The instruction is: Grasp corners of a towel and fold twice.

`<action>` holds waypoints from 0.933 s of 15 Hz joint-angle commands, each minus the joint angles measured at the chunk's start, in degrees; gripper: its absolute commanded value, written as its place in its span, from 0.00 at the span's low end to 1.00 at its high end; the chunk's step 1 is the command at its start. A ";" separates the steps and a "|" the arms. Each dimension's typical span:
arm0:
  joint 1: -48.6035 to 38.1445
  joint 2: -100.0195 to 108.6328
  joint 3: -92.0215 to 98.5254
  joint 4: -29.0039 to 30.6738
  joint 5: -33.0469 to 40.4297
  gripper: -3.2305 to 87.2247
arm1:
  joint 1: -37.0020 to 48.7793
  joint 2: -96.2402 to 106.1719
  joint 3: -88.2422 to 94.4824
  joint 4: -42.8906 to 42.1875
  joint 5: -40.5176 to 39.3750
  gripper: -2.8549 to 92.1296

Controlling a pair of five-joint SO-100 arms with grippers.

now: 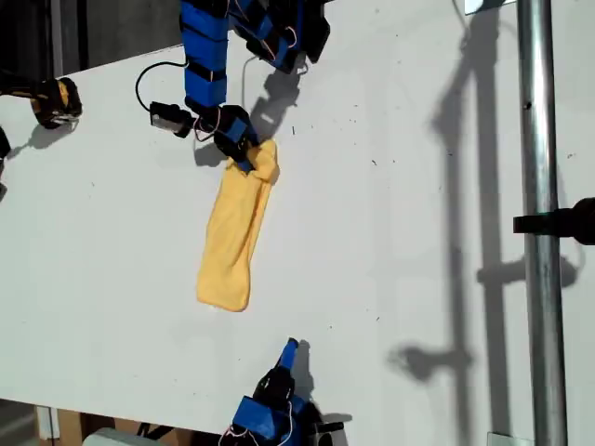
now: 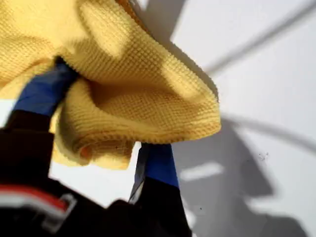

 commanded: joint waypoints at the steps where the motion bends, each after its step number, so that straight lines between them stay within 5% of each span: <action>1: 1.23 0.44 -0.79 0.18 -0.35 0.03 | 2.99 -0.26 -7.38 7.03 -4.31 0.03; 4: 1.41 0.44 -0.79 0.09 0.09 0.03 | -2.29 4.92 -14.59 30.94 -5.27 0.03; 9: 1.14 0.44 -0.44 -0.18 1.32 0.03 | -21.45 9.76 -19.51 62.84 5.01 0.03; 11: 1.41 0.44 -0.09 -0.35 1.05 0.03 | -25.49 9.76 -31.29 59.77 2.81 0.03; 14: 0.97 0.44 -0.53 -0.70 1.76 0.03 | -21.36 8.79 -39.99 38.76 -6.15 0.03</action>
